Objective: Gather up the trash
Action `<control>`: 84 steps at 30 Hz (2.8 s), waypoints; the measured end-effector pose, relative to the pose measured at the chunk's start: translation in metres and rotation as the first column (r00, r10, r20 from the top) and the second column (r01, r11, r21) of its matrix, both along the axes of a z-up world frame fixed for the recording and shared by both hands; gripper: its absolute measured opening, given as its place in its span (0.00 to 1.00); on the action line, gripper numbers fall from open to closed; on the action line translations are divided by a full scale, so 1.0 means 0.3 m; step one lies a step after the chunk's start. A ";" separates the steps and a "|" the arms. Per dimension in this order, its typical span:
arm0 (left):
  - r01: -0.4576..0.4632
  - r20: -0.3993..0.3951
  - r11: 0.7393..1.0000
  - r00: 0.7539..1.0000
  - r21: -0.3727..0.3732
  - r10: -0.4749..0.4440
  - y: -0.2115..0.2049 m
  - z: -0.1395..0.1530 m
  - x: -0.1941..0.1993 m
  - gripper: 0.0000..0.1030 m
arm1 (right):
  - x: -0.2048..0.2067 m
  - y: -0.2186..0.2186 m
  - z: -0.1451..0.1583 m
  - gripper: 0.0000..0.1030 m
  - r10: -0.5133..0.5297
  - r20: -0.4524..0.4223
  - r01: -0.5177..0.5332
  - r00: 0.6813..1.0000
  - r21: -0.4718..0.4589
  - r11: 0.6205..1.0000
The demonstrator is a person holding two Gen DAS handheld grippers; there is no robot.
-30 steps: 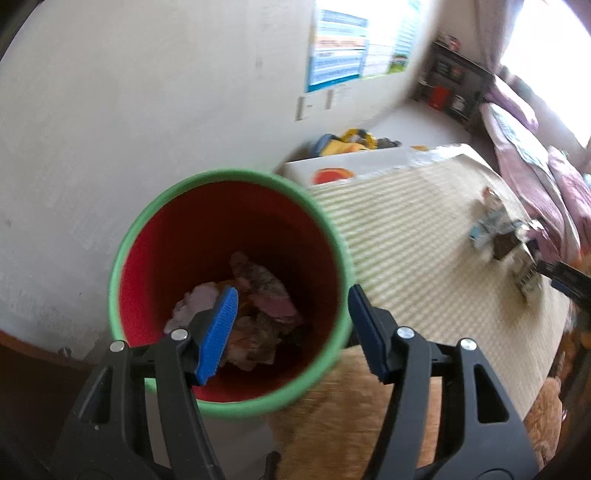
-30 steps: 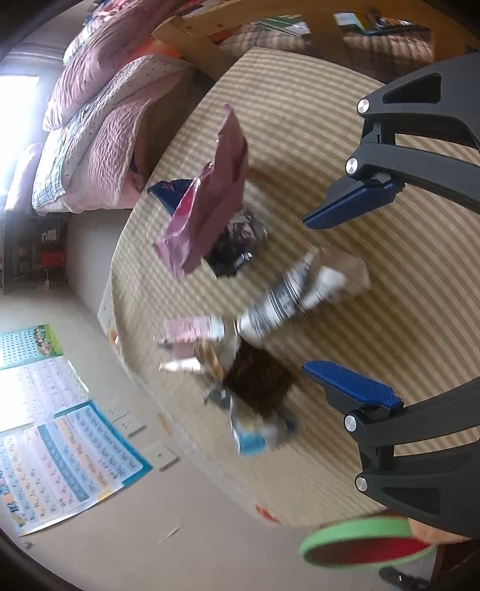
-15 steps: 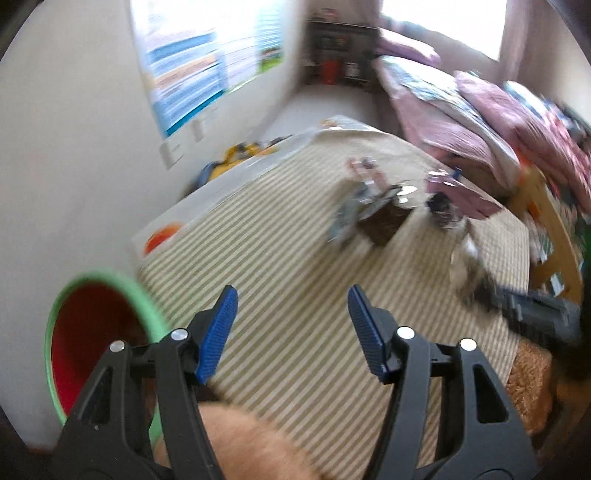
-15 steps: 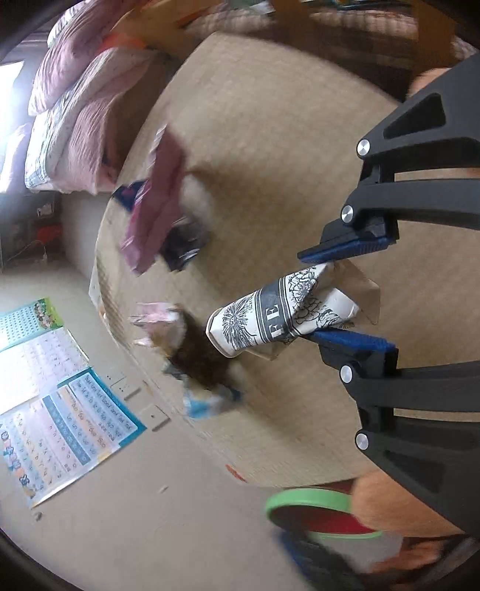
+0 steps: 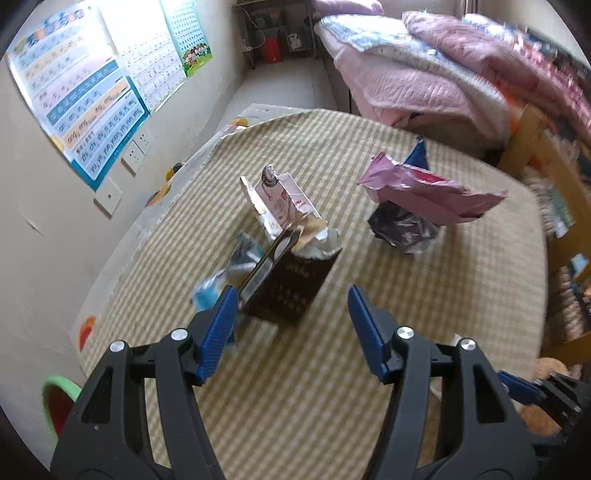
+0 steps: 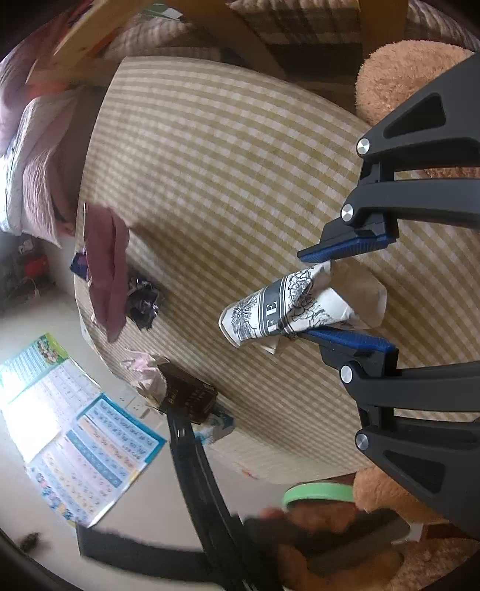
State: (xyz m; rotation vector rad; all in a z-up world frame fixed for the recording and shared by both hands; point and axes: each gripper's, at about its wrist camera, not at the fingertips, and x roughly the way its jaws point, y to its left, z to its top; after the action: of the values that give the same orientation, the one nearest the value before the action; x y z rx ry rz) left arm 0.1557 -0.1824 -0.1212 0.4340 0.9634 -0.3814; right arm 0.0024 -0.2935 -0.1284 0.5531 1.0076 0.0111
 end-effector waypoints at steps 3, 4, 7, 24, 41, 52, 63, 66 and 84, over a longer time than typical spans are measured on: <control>0.012 -0.003 0.997 1.000 0.076 -0.012 -0.041 -0.050 0.032 0.57 | -0.005 -0.012 -0.007 0.34 -0.003 -0.002 0.003 1.000 0.019 1.000; 0.015 -0.001 0.995 1.000 0.098 -0.015 -0.047 -0.064 0.035 0.57 | -0.005 -0.012 -0.007 0.34 0.000 -0.002 0.000 1.000 0.021 1.000; 0.023 -0.001 0.985 1.000 0.169 -0.023 -0.066 -0.110 0.052 0.57 | -0.006 -0.003 -0.003 0.33 0.016 0.000 -0.016 1.000 0.009 1.000; -0.013 -0.046 1.000 0.999 0.022 0.014 0.083 0.015 -0.147 0.39 | -0.002 0.017 0.004 0.33 0.030 0.006 -0.030 1.000 -0.020 0.999; -0.162 -0.210 0.985 0.967 -0.055 0.147 0.262 -0.113 -0.324 0.46 | 0.006 0.091 0.010 0.51 0.106 0.003 -0.105 0.994 -0.083 0.991; -0.153 -0.104 0.985 0.984 -0.085 0.144 0.256 -0.008 -0.356 0.57 | 0.008 0.079 0.009 0.58 0.082 0.005 -0.081 0.997 -0.084 0.993; -0.227 -0.132 0.972 0.967 -0.053 0.219 0.315 -0.072 -0.326 0.57 | 0.006 0.087 0.013 0.58 0.084 0.007 -0.083 0.996 -0.097 0.992; -0.226 -0.146 0.973 0.965 -0.047 0.217 0.313 -0.090 -0.328 0.57 | 0.006 0.082 0.011 0.58 0.078 0.006 -0.077 0.997 -0.092 0.993; -0.226 -0.195 0.973 0.958 -0.050 0.212 0.314 -0.147 -0.333 0.64 | 0.010 0.076 -0.001 0.58 0.071 -0.007 -0.071 0.997 -0.088 0.994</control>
State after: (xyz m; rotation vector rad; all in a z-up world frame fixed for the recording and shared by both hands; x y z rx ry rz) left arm 0.0557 -0.0882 -0.1654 0.2239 1.1665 -0.2576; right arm 0.0053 -0.2706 -0.1287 0.4367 1.0263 0.0282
